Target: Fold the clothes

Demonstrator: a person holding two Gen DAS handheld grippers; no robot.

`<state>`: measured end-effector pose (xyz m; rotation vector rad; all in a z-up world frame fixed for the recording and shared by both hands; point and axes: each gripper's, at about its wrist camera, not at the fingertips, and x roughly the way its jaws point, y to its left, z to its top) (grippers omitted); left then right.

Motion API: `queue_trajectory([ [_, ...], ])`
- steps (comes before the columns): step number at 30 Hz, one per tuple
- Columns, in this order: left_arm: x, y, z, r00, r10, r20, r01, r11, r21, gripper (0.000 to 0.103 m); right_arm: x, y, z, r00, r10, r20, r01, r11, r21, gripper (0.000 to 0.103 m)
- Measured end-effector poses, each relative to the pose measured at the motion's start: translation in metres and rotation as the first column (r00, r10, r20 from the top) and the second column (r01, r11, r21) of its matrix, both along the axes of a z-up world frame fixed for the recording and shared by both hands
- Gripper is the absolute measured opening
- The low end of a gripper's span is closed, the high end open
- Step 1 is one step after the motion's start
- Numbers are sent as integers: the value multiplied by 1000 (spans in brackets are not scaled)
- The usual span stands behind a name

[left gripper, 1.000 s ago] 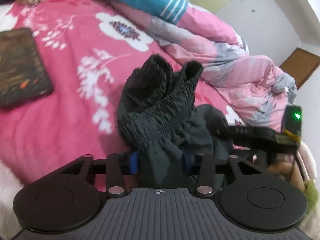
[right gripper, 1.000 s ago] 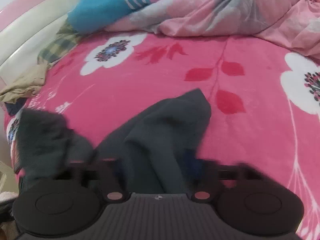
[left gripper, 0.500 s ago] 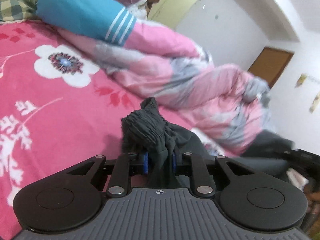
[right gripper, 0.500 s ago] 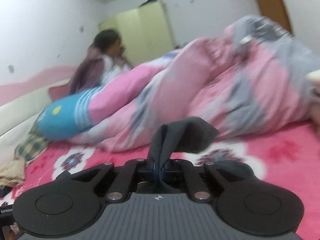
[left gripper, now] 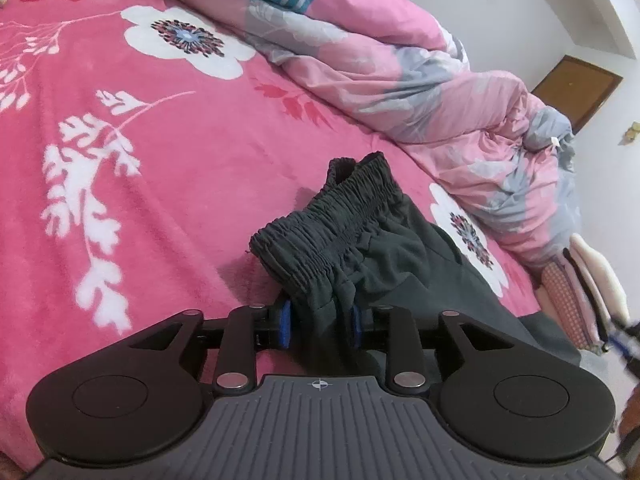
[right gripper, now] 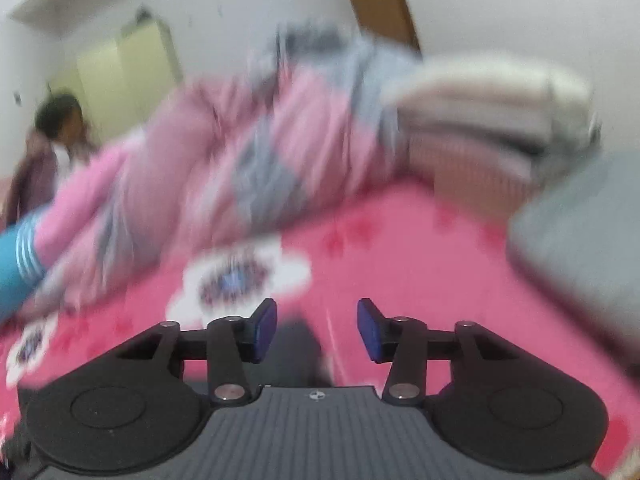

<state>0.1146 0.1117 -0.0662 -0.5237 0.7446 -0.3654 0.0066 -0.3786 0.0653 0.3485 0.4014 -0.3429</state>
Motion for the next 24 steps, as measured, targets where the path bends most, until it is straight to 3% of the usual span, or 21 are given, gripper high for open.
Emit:
queue_trajectory([
  [2,-1,1,-1,1000,3,7,-3,1000,5,39,26,26,2,988,152,-19,-153,988,-37,67],
  [4,0,3,-3,1000,-3,6,3,1000,-8,43,52,52,4,953,300,-44,-303,950,-71,81],
  [7,1,4,-5,1000,-15,8,15,1000,-24,45,96,101,-9,862,491,-128,-505,854,-126,81],
  [9,2,4,-6,1000,-19,15,19,1000,-20,45,130,130,-25,813,551,-188,-578,804,-139,81],
  [12,3,4,-6,999,-24,27,24,1000,-6,45,176,153,-54,739,604,-297,-648,758,-71,81],
  [14,3,3,-6,999,-25,32,25,1000,4,46,200,165,-73,701,615,-361,-668,743,-31,75],
  [16,4,3,-6,999,-26,33,26,1000,7,46,207,165,-85,677,622,-392,-670,742,21,44],
  [19,5,3,-6,999,-29,32,29,1000,4,48,194,158,-81,683,647,-338,-662,744,87,13],
  [24,6,-1,-6,999,-36,40,35,999,16,53,158,162,-47,727,651,-219,-672,740,-30,11],
])
